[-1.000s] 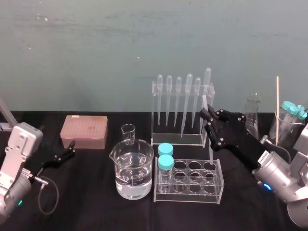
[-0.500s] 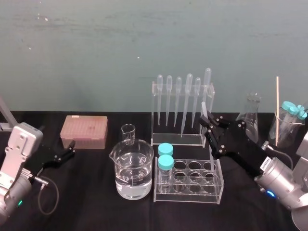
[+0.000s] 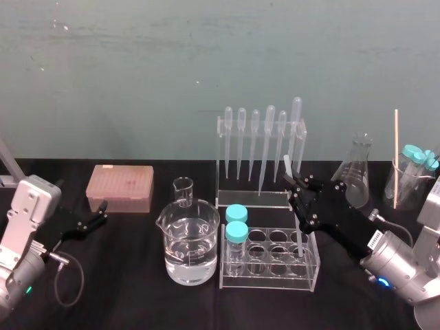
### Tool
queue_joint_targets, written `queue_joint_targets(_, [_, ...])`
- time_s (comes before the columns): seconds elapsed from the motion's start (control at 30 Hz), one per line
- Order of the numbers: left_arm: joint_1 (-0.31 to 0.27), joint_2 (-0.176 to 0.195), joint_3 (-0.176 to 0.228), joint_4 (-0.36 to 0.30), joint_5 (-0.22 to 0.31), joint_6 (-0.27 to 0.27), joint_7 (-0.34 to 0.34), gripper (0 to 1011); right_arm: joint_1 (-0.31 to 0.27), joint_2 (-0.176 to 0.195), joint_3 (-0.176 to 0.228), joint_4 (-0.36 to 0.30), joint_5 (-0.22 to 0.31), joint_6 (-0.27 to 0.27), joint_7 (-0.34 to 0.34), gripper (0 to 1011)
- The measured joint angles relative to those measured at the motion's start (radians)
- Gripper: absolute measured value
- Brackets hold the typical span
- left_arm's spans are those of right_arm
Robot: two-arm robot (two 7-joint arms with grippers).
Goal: Pick up the stirring rod with one hand, then place it down.
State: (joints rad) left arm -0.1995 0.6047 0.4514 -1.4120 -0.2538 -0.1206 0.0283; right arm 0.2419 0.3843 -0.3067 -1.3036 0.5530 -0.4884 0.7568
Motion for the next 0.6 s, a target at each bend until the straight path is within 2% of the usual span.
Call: queue_joint_targets(0.6, [0.000,0.000,0.000,0.000,0.000,0.000,0.000,1000,0.051,-0.012,-0.040,0.108,-0.004,0.029,0.029,67])
